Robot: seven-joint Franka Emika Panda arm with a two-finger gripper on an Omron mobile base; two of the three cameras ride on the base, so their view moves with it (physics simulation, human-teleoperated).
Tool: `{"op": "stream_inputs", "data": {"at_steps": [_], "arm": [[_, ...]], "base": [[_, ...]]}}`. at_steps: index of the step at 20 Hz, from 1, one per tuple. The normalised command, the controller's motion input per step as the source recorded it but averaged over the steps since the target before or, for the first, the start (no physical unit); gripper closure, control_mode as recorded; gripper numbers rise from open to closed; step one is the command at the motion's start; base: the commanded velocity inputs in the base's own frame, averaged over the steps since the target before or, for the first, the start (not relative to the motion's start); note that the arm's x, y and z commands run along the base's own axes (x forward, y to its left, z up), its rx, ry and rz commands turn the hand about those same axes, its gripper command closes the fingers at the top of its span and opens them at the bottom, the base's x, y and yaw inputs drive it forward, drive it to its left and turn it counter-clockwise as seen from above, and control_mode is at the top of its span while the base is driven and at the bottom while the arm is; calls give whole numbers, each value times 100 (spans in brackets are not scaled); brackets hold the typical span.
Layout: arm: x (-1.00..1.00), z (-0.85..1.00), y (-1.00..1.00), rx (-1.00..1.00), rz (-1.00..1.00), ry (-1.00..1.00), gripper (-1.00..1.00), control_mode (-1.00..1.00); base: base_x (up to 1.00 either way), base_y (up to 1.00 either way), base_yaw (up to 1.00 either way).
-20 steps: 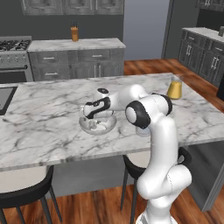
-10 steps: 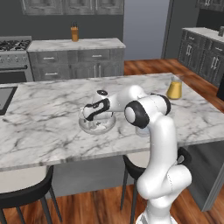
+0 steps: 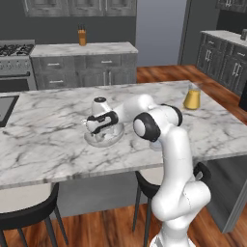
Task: There are two ice cubes in the ice bowl. Place both ice cubes in the glass cup.
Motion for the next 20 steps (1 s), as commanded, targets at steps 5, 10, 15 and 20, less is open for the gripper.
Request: {"op": "stream_inputs", "data": {"at_steps": [5,10,15,20], "arm": [[-16,-29,-13,0,0,0,100,-100],[-14,52,-18,3,-1,-6,100,-100],[-22,84,-50,3,-7,-3,100,-100],[-33,58,-98,1,-9,0,100,-100]], "base": [[0,0,0],[0,0,0],[0,0,0],[0,0,0]]}}
